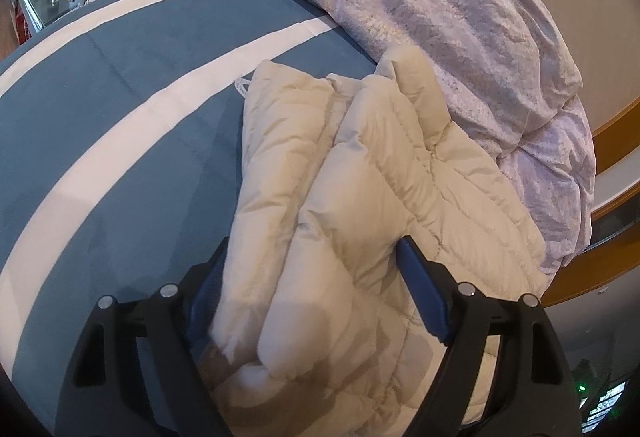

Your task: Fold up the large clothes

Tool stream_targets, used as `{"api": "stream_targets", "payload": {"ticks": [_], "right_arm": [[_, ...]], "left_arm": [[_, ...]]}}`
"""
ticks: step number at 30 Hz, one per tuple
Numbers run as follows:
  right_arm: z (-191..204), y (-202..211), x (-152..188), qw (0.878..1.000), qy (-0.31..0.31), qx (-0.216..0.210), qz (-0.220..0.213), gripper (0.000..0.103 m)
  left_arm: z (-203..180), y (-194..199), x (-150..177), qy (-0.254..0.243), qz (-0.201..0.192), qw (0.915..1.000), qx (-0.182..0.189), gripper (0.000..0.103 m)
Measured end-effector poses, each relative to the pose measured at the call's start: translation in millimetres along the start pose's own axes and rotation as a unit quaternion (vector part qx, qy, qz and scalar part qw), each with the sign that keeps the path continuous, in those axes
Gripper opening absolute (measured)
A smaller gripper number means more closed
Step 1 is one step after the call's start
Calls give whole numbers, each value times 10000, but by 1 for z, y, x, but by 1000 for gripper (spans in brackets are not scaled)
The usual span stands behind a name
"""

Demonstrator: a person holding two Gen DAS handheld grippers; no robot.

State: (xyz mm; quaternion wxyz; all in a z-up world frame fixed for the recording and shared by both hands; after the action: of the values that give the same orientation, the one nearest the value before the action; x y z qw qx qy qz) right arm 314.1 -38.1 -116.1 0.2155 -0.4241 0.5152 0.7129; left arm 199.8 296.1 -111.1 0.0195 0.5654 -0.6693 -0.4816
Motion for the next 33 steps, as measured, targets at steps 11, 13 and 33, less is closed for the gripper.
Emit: {"api": "stream_targets", "payload": {"ticks": [11, 13, 33], "right_arm": [[-2, -14, 3, 9996, -29, 3, 288, 52], [-1, -13, 4, 9996, -40, 4, 295, 52], [-6, -14, 3, 9992, -252, -82, 305, 52]], "left_arm": [[-7, -1, -3, 95, 42, 9996, 274, 29], [-14, 7, -8, 51, -17, 9992, 390, 24], [-199, 73, 4, -1205, -170, 9718, 2019, 20]]}}
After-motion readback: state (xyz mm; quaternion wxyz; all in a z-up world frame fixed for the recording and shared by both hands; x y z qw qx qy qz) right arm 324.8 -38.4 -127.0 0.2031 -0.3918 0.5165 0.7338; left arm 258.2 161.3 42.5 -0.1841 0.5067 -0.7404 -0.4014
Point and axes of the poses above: each gripper's, at about its wrist camera, not at the fingertips, and y roughly against the way its jaws point, z to its left, x to its underside, the point moved 1 cm from there along -y, roughly the way its jaws point, and after that the axes turned 9 degrees about -z, right-handed, at the moved point
